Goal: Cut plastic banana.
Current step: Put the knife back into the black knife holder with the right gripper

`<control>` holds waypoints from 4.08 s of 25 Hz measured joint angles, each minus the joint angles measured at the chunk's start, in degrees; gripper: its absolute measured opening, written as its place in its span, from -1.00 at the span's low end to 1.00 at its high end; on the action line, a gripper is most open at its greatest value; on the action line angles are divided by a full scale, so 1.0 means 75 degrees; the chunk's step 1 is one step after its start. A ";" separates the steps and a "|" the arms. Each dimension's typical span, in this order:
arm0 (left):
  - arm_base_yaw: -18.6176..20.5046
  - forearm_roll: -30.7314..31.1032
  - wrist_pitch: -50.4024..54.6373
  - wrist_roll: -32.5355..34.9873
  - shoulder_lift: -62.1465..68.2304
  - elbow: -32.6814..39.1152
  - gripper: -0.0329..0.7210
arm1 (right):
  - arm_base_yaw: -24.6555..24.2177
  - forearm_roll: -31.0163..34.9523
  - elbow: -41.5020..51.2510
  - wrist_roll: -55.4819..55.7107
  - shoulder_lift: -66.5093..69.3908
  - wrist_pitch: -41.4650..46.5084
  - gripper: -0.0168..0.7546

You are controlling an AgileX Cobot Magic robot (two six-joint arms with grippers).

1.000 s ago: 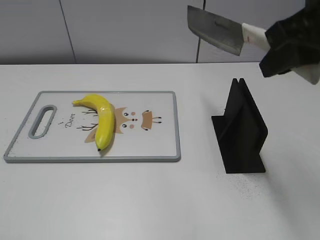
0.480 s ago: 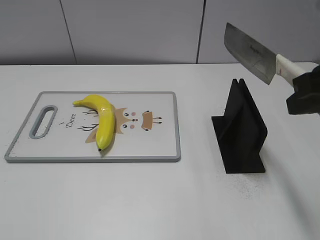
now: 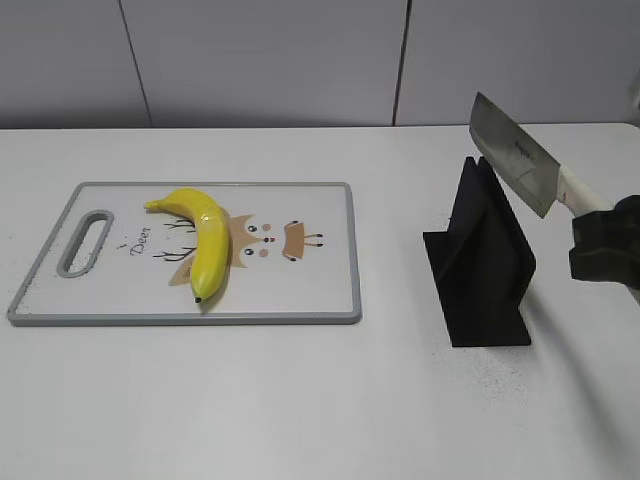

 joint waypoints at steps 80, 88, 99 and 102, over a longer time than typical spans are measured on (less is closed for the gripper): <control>0.0000 0.0000 -0.0108 -0.0057 0.0000 0.0039 0.66 | 0.0000 0.0105 0.1251 -0.2974 -0.6960 0.2406 0.56; 0.0000 0.0000 -0.0112 -0.0057 0.0000 0.0041 0.66 | 0.0000 0.0211 0.1454 -0.3119 -0.7758 0.3023 0.56; 0.0000 -0.0009 -0.0118 -0.0057 0.0000 0.0048 0.65 | -0.0027 0.0157 0.1454 -0.3126 -0.8280 0.3048 0.56; 0.0000 -0.0009 -0.0118 -0.0057 0.0000 0.0048 0.65 | -0.0233 0.0157 0.1454 -0.3126 -0.8280 0.3054 0.56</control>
